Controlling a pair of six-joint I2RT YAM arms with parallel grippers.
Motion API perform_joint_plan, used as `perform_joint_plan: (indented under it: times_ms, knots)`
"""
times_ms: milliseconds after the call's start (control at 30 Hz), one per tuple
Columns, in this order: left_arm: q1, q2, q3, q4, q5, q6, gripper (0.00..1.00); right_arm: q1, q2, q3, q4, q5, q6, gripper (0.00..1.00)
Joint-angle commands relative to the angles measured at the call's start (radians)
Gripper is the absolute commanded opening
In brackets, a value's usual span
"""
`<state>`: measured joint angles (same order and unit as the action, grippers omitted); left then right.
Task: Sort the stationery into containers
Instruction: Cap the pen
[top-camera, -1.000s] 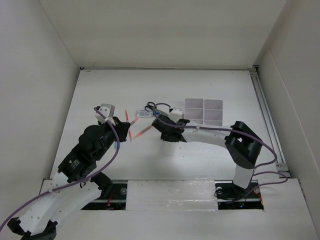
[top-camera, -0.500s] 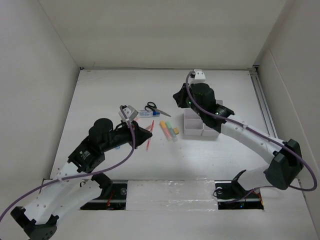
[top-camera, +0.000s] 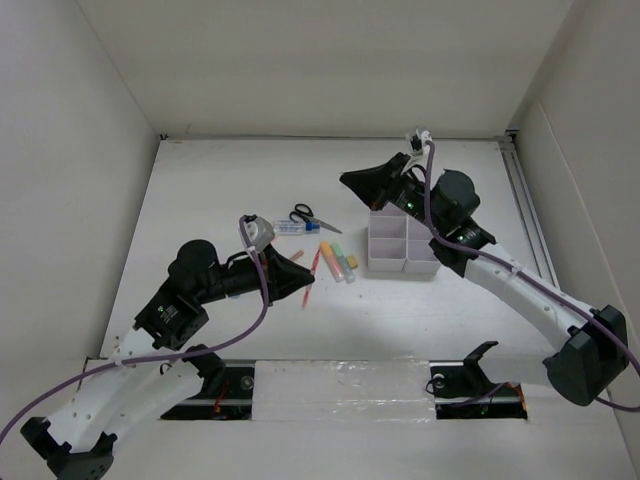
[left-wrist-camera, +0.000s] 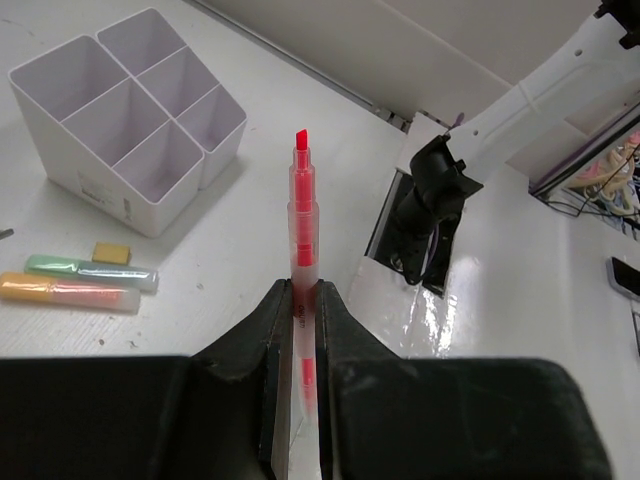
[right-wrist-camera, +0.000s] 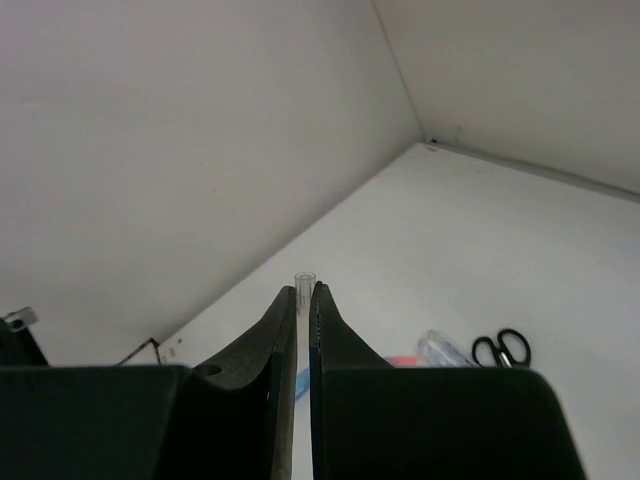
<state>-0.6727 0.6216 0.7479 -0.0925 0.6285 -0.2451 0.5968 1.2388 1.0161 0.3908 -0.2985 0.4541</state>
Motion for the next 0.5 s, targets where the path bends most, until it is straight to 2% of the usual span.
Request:
perform_joint_plan:
  times_ms: [0, 167, 333, 400, 467]
  knots:
    - [-0.002, 0.001, -0.019, 0.071, -0.001, -0.025, 0.0, -0.005, -0.013, -0.002, 0.223, -0.132, 0.051, 0.0]
    - [-0.002, 0.021, -0.019, 0.08, -0.093, -0.074, 0.0, -0.005, -0.013, -0.03, 0.31, -0.166, 0.109, 0.0]
    - [0.048, 0.02, -0.033, 0.1, -0.052, -0.092, 0.0, -0.005, 0.017, -0.017, 0.365, -0.22, 0.181, 0.0]
    - [0.048, 0.009, -0.033, 0.1, -0.052, -0.092, 0.0, 0.005, 0.027, -0.066, 0.5, -0.238, 0.23, 0.0]
    - [0.048, -0.002, -0.033, 0.109, -0.052, -0.101, 0.0, 0.015, 0.037, -0.076, 0.557, -0.249, 0.264, 0.0]
